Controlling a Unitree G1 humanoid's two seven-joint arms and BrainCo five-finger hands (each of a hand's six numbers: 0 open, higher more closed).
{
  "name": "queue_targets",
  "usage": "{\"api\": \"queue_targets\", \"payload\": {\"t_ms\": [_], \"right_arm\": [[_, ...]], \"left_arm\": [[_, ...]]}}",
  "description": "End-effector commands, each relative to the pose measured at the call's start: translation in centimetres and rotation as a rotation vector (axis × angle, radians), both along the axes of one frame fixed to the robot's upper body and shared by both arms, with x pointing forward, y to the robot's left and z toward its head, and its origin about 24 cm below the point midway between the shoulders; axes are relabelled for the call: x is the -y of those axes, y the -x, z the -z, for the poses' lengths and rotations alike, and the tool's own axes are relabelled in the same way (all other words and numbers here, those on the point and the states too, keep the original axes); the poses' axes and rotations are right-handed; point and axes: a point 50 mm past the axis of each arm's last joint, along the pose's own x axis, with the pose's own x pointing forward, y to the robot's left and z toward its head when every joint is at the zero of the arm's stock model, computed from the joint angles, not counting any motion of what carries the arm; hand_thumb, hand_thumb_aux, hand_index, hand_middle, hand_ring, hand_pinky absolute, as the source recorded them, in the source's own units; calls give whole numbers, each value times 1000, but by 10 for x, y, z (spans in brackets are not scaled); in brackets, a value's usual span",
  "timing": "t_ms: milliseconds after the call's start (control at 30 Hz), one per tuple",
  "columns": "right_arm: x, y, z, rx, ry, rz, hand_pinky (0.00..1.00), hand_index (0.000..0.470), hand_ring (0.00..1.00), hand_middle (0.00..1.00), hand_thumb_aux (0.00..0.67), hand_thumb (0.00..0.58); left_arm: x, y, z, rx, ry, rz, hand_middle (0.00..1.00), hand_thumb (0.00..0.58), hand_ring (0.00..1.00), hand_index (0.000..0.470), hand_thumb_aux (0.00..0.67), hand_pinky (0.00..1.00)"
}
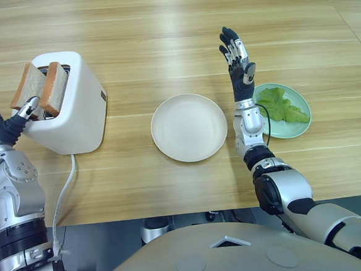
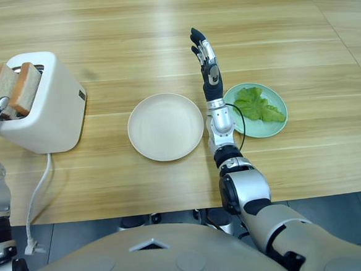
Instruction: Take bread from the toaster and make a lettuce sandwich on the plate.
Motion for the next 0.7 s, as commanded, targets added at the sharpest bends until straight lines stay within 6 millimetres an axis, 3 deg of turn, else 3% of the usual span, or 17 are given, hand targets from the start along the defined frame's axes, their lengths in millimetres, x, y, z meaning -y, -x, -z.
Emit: {"api": "queue_targets", "payload": {"t_ms": [33,133,167,200,233,267,300,333,367,500,633,700], "right_arm": [[2,0,1,-6,5,8,0,0,0,0,0,0],[2,0,1,-6,7,7,0,0,0,0,0,0],[2,0,1,-6,7,7,0,0,0,0,0,0],[2,0,1,-6,8,6,0,0,0,0,0,0],[1,0,1,-6,8,6,0,0,0,0,0,0],[1,0,1,-6,9,6,0,0,0,0,0,0],[1,0,1,-6,10,5,0,0,0,0,0,0],[1,0,1,-6,10,5,0,0,0,0,0,0],[1,0,1,-6,11,4,0,0,0,0,0,0],[1,0,2,-7,13,6,0,0,0,0,0,0],[0,0,2,-9,17,4,0,0,0,0,0,0],[0,0,2,-9,19,2,0,0,0,0,0,0]], "left_arm": [[6,-6,11,-56,11,32,0,0,0,0,0,0],[8,-8,16,-73,23,42,0,0,0,0,0,0],[8,-9,17,-78,28,45,0,304,0,143,208,0],[9,-9,18,-82,31,47,0,449,0,242,352,0],[9,-9,19,-85,33,48,0,449,0,242,352,0],[9,-10,20,-85,35,48,0,549,0,354,515,0],[9,-10,20,-84,35,47,0,549,0,354,515,0],[8,-10,20,-83,36,46,0,576,0,422,615,0],[8,-10,21,-82,38,46,0,580,0,460,670,0],[9,-11,22,-79,41,51,0,580,0,456,665,0],[10,-13,24,-78,42,58,0,569,0,397,578,0],[10,-13,24,-76,41,62,0,568,0,393,573,0]]}}
